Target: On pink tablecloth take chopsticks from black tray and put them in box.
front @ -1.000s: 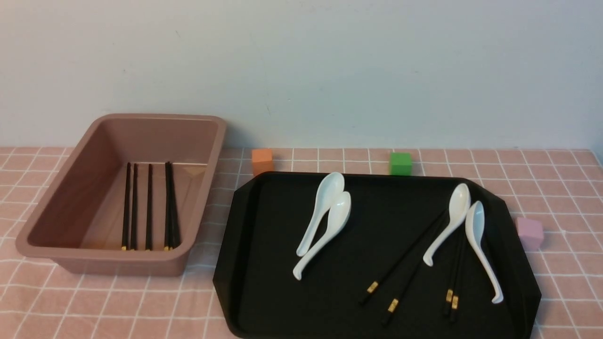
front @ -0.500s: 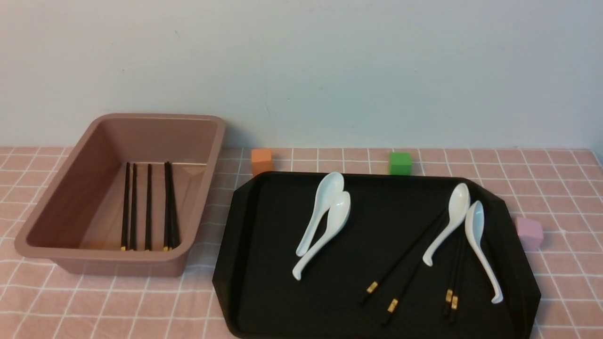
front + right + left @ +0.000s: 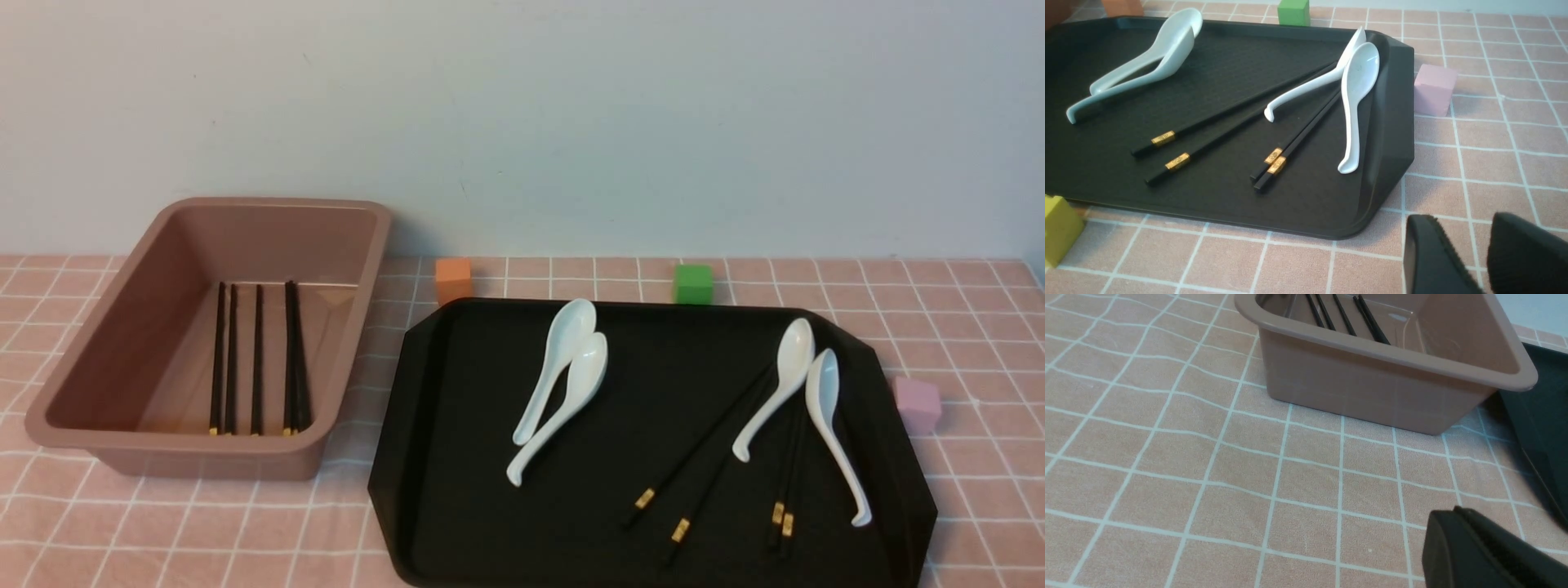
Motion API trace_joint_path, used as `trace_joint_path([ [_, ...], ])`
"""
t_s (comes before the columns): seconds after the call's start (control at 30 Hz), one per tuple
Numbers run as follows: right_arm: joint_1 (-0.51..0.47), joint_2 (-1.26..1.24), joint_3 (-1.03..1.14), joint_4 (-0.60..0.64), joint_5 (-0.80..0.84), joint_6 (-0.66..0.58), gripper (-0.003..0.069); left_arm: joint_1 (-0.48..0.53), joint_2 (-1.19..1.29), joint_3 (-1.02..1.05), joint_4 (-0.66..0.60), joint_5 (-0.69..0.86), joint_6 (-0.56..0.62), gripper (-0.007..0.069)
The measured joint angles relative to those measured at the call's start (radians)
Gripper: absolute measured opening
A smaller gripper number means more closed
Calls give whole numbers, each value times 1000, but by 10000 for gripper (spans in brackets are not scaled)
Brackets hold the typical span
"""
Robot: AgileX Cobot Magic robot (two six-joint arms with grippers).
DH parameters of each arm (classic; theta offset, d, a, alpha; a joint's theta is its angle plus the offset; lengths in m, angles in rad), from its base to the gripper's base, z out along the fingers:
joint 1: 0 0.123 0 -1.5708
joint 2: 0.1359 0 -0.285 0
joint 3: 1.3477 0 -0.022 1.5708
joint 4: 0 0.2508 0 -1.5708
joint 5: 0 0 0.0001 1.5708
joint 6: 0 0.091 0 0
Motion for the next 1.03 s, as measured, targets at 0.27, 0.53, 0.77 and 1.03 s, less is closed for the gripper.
trace_joint_path([
  [0.27, 0, 0, 0, 0, 0, 0, 240, 0, 0, 0, 0, 0, 0, -3],
  [0.53, 0, 0, 0, 0, 0, 0, 240, 0, 0, 0, 0, 0, 0, 5],
  [0.77, 0, 0, 0, 0, 0, 0, 240, 0, 0, 0, 0, 1, 0, 11],
  [1.03, 0, 0, 0, 0, 0, 0, 240, 0, 0, 0, 0, 1, 0, 18],
])
